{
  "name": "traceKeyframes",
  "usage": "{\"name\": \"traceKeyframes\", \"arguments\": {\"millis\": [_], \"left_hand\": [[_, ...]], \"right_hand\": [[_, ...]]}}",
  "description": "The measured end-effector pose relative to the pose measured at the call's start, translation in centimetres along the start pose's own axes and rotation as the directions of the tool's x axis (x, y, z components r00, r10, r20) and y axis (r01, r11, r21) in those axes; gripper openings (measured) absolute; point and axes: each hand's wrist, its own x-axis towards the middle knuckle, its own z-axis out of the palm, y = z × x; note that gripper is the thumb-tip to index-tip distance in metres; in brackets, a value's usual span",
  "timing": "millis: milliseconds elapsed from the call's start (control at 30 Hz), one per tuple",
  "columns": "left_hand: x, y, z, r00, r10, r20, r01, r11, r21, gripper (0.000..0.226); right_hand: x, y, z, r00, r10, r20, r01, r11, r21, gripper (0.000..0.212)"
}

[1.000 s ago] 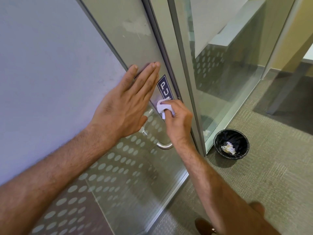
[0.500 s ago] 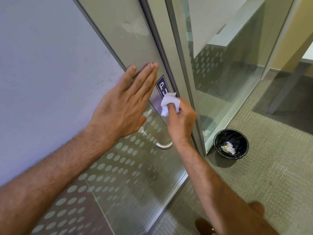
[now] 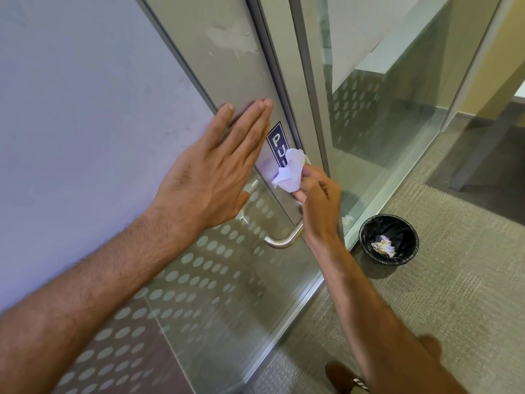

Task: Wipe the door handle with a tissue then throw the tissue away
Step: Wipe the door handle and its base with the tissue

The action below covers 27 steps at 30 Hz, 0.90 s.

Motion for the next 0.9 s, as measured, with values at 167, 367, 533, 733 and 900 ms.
{"name": "traceKeyframes", "arguments": {"millis": [167,367,533,733,900], "left_hand": [[0.0,0.0,-0.1,1.0,0.004,-0.006,-0.004,1.0,0.007,0.11],[0.0,0.0,0.1,1.0,0.004,-0.005,-0.004,1.0,0.022,0.108],[0.0,0.0,0.1,1.0,0.001,-0.004,-0.001,1.0,0.021,0.106],[0.1,0.0,0.0,1.0,0.001,0.0,-0.001,1.0,0.001,0.108],[0.1,0.0,0.0,1.0,0.006,-0.009,-0.006,0.999,0.035,0.108]], "right_hand": [[0.5,1.0,0.9,0.98,-0.019,-0.199,0.009,0.999,-0.053,0.024],[0.3,2.5,2.9,0.952,-0.192,-0.24,0.095,0.926,-0.365,0.018],[-1.0,3.1,2.6,0.948,-0.307,-0.082,0.238,0.856,-0.459,0.013],[0.9,0.0,3.8,0.905,-0.403,-0.136,0.332,0.869,-0.368,0.021],[0.3,1.4,3.6,0.863,-0.504,0.03,0.45,0.74,-0.501,0.014]]}}
